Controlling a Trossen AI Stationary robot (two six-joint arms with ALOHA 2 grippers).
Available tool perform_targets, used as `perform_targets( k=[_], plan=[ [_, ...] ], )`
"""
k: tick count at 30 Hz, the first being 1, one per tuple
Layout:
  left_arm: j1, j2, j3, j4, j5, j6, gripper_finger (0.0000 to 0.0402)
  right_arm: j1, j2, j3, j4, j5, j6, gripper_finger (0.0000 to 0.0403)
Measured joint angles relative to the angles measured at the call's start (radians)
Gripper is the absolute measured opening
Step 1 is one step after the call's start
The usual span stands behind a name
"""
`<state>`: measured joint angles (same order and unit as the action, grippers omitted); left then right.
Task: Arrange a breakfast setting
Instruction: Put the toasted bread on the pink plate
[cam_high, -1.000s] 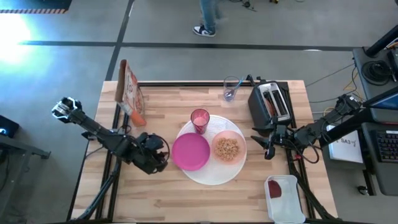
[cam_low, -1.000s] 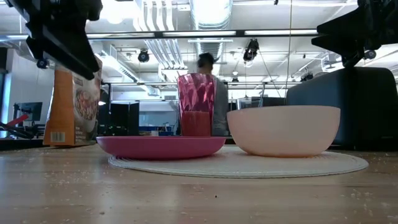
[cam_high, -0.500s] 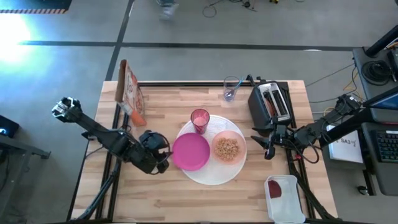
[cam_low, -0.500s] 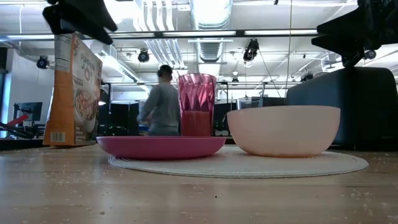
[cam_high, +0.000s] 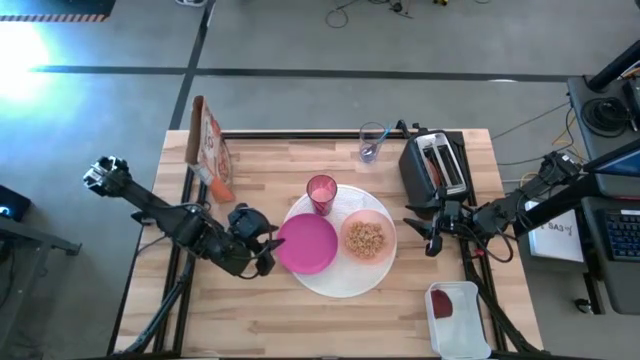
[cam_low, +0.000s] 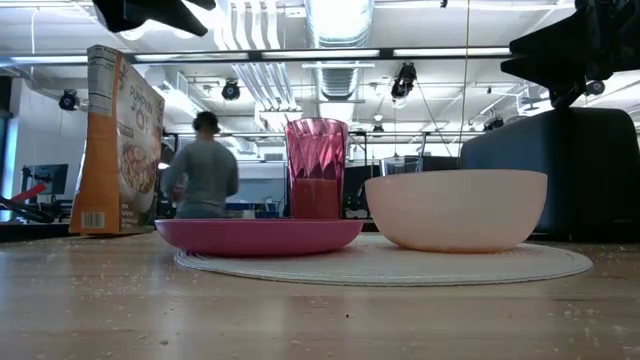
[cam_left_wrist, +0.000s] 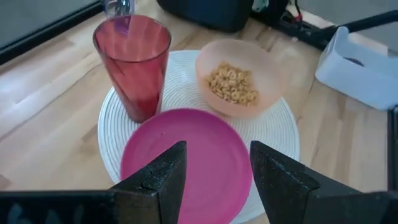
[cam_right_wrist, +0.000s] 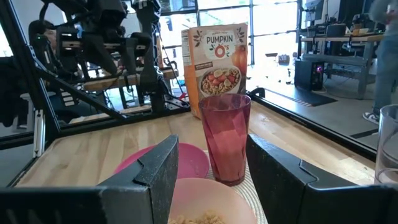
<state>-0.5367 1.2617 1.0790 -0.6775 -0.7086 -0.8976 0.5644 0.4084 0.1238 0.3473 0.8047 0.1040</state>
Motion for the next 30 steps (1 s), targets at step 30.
perform_targets(
  k=[30],
  plan=[
    [-0.043, 0.253, 0.240, -0.169, 0.036, 0.067, 0.0160, 0.000, 0.000, 0.000, 0.040, 0.000, -0.037, 0.0178]
  ],
)
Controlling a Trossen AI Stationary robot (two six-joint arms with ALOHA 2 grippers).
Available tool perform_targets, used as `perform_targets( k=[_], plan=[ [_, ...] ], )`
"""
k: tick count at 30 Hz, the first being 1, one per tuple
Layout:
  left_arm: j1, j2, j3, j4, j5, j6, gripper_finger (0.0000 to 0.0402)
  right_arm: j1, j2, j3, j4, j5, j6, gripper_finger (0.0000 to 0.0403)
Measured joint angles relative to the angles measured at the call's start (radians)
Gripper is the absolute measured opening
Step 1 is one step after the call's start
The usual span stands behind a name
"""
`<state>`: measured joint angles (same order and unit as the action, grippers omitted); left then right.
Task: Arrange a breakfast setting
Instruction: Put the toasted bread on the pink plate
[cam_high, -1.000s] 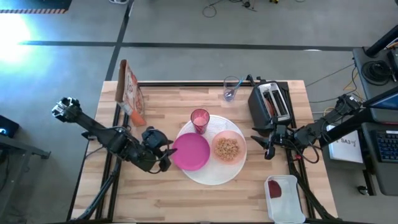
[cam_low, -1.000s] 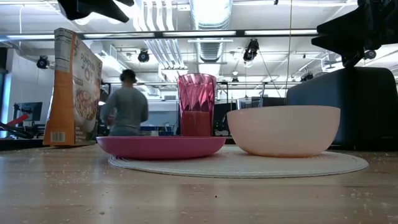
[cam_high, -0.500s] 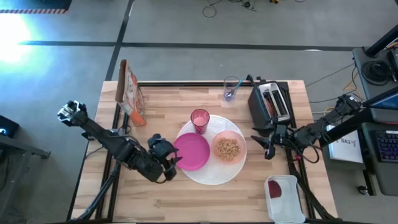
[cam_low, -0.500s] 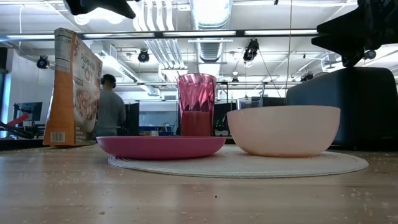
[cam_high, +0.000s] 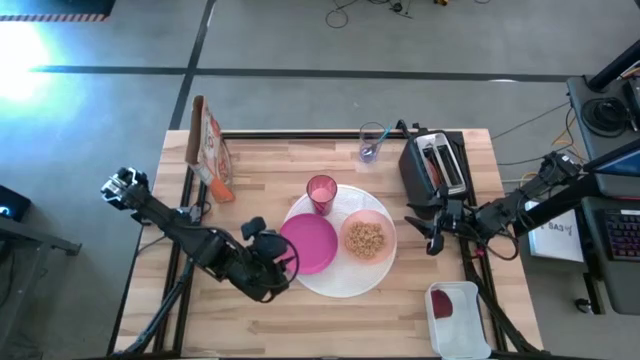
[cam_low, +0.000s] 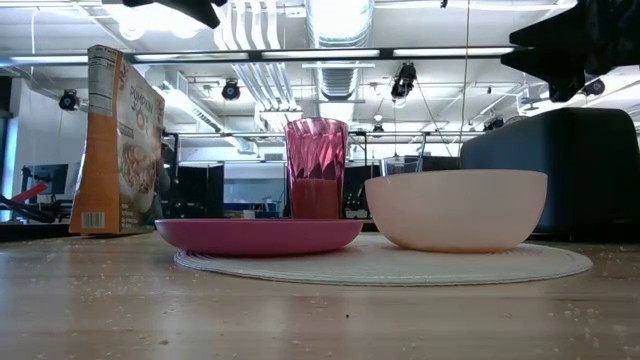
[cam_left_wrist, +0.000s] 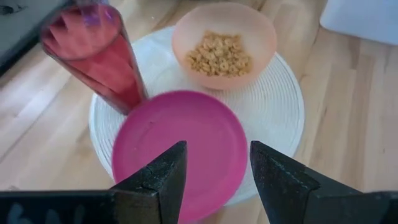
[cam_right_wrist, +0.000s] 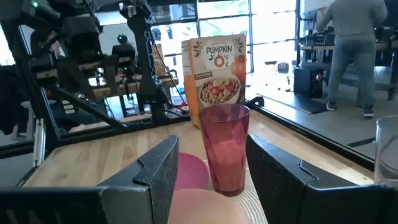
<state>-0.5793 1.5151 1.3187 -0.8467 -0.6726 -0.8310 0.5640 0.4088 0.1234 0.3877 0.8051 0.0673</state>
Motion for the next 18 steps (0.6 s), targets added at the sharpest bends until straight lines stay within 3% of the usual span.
perform_targets(
  k=[8, 12, 18],
  plan=[
    [0.000, -0.005, -0.004, -0.033, 0.064, -0.014, 0.0160, 0.000, 0.000, 0.000, 0.000, 0.005, -0.001, 0.0178],
    [-0.005, -0.001, -0.004, 0.010, -0.001, -0.100, 0.0160, 0.000, 0.000, 0.000, 0.000, 0.008, -0.030, 0.0178],
    [-0.016, 0.010, -0.005, 0.049, -0.148, -0.087, 0.0160, -0.002, 0.000, 0.027, 0.012, 0.011, 0.102, 0.0178]
  ],
)
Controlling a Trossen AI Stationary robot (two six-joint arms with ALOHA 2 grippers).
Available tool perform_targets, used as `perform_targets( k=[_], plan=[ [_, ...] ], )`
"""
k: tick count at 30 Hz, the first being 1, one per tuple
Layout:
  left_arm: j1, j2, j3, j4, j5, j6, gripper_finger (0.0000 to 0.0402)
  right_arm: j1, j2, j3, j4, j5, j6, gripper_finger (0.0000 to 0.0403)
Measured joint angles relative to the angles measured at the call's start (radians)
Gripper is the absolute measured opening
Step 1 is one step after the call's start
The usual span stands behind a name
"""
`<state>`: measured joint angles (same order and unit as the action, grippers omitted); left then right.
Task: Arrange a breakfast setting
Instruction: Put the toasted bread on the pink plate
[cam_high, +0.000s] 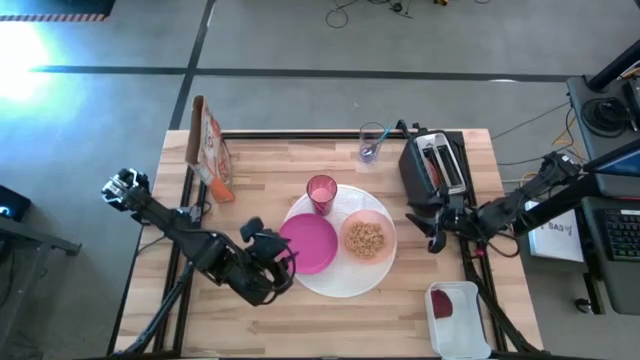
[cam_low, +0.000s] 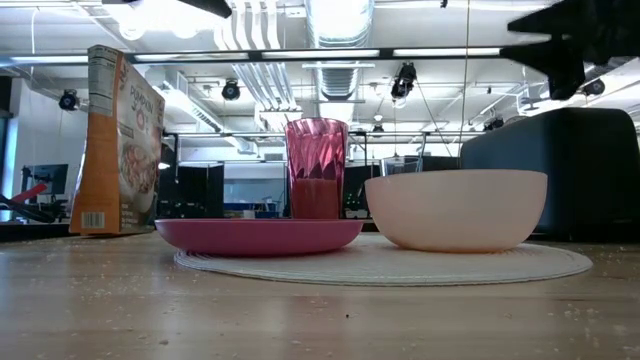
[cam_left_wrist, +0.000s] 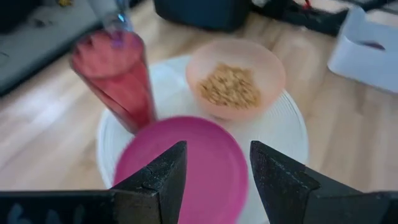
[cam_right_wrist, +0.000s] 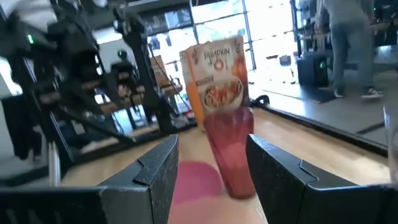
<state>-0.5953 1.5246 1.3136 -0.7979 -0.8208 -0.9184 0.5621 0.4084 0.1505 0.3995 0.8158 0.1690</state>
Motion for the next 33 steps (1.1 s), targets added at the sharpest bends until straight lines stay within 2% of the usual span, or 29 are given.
perform_targets(
  k=[6, 9, 11, 13, 16, 19, 21, 33],
  plan=[
    [0.001, -0.001, -0.002, -0.008, -0.045, -0.025, 0.0160, -0.011, 0.015, 0.139, -0.013, 0.016, -0.185, 0.0178],
    [0.000, -0.001, -0.008, -0.009, -0.052, -0.033, 0.0160, -0.034, 0.034, 0.248, -0.176, 0.121, -0.170, 0.0178],
    [0.000, -0.001, -0.010, -0.011, -0.053, -0.034, 0.0160, -0.061, 0.057, 0.331, -0.408, 0.232, -0.047, 0.0178],
    [0.000, -0.001, -0.015, -0.013, -0.053, -0.034, 0.0160, -0.100, 0.075, 0.414, -0.735, 0.274, 0.172, 0.0178],
    [0.000, -0.001, -0.016, -0.019, -0.053, -0.034, 0.0160, -0.171, 0.119, 0.526, -1.200, 0.205, 0.602, 0.0178],
    [0.000, -0.001, -0.016, -0.029, -0.053, -0.033, 0.0160, -0.232, 0.162, 0.607, -1.510, 0.133, 0.905, 0.0178],
    [0.000, -0.001, -0.016, -0.041, -0.054, -0.034, 0.0160, -0.257, 0.188, 0.638, -1.578, 0.094, 0.965, 0.0178],
    [0.000, -0.001, -0.016, -0.044, -0.061, -0.030, 0.0160, -0.403, 0.323, 0.719, -1.581, -0.103, 0.916, 0.0178]
  ],
)
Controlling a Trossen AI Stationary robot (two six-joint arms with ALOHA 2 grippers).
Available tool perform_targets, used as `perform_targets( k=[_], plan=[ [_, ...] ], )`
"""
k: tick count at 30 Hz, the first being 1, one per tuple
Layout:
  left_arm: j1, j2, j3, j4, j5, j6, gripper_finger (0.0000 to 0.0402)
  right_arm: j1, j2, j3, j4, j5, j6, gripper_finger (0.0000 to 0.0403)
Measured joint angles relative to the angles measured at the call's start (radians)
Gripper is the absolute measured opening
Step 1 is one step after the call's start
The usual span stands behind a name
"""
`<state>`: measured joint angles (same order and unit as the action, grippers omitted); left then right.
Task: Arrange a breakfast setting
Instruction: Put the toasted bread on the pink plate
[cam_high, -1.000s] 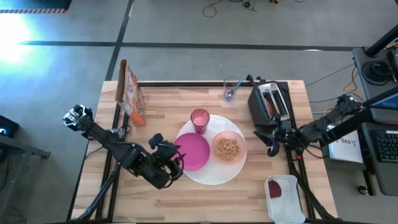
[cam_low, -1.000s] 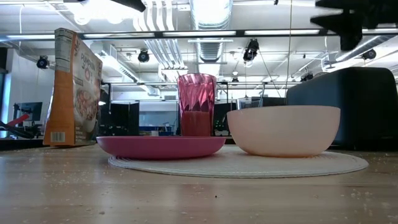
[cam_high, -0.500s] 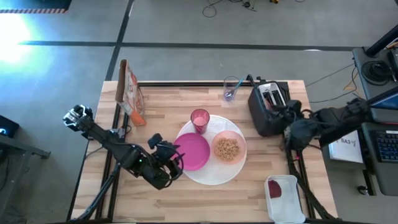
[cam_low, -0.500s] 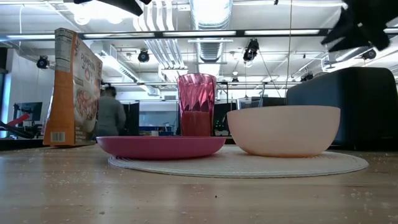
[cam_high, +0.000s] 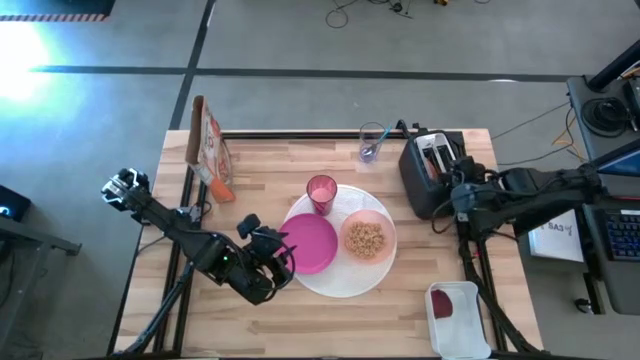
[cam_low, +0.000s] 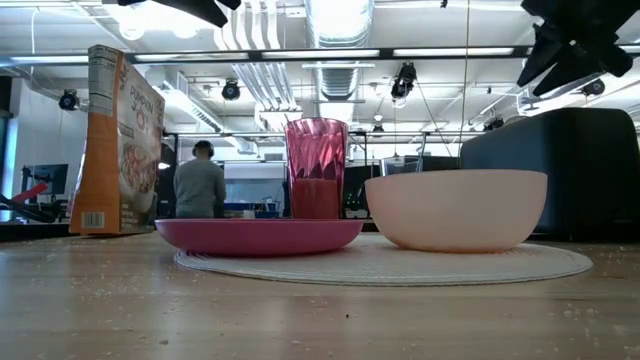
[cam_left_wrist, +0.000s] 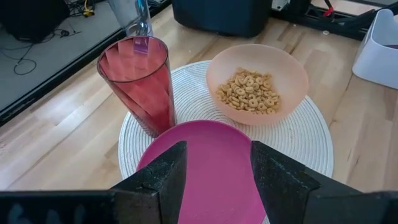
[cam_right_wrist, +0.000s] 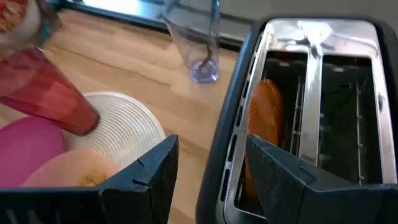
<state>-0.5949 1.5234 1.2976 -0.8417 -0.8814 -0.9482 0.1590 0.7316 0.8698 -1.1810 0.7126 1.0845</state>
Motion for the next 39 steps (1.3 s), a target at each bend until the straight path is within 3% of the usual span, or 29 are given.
perform_targets(
  k=[16, 21, 29, 39],
  plan=[
    [-0.011, 0.000, 0.000, -0.011, 0.000, 0.023, 0.0160, -0.231, 0.129, 0.023, -0.063, -0.032, -0.136, 0.0177],
    [-0.011, 0.000, 0.000, -0.023, 0.000, 0.023, 0.0160, -0.286, 0.140, 0.024, -0.056, -0.039, -0.174, 0.0161],
    [-0.013, 0.000, 0.000, -0.040, 0.001, 0.023, 0.0160, -0.302, 0.123, 0.024, -0.034, -0.072, -0.199, 0.0125],
    [-0.013, -0.001, 0.000, -0.043, 0.001, 0.023, 0.0160, -0.303, 0.122, 0.023, 0.022, -0.088, -0.267, 0.0142]
  ],
)
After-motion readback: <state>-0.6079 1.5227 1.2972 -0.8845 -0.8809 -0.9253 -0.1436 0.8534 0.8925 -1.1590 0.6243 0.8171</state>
